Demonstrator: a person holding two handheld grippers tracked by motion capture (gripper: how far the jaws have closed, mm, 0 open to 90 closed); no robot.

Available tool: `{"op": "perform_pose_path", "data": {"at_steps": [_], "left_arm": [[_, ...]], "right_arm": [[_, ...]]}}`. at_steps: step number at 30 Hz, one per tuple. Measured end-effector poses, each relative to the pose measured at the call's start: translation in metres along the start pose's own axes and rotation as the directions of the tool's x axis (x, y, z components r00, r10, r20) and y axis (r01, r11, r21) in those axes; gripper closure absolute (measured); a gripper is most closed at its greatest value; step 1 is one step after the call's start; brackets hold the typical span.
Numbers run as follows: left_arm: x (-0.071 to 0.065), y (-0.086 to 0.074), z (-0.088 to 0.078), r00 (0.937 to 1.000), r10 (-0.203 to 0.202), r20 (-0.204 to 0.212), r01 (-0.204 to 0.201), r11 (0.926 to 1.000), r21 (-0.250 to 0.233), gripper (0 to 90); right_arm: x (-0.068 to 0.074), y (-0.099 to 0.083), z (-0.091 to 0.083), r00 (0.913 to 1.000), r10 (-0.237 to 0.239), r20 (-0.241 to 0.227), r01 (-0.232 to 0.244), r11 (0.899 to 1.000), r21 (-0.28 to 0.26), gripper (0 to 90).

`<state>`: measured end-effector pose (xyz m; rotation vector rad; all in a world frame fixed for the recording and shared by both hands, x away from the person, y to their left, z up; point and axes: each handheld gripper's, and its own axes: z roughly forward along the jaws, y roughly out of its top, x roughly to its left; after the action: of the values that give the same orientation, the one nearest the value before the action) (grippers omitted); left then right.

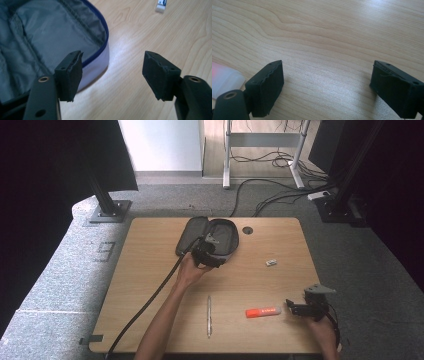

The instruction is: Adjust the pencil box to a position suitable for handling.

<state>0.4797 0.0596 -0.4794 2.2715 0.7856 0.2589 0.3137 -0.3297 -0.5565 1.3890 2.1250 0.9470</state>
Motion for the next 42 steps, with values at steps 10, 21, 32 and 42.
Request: {"op": "perform_pose_path", "data": {"at_steps": [10, 21, 32, 42], "left_arm": [[0.007, 0.01, 0.014, 0.9993, -0.032, 0.02, 0.033, 0.9991, -0.028, 45.9], [0.014, 0.011, 0.031, 0.9981, -0.053, 0.031, 0.054, 0.9985, -0.009, 54.5], [0.01, 0.004, 0.042, 0.9999, -0.012, 0.001, 0.012, 0.9997, 0.023, 67.3], [-0.002, 0.003, 0.04, 0.9997, 0.02, 0.01, -0.02, 0.9994, 0.027, 84.4]], "right_arm": [[0.0, 0.0, 0.0, 1.0, 0.0, 0.0, 0.0, 1.0, 0.0, 10.9], [0.0, 0.0, 0.0, 1.0, -0.001, 0.0, 0.001, 1.0, 0.0, 10.9], [0.0, 0.0, 0.0, 1.0, 0.0, 0.0, 0.0, 1.0, 0.0, 10.9], [0.0, 0.0, 0.0, 1.0, 0.0, 0.0, 0.0, 1.0, 0.0, 10.9]]}}
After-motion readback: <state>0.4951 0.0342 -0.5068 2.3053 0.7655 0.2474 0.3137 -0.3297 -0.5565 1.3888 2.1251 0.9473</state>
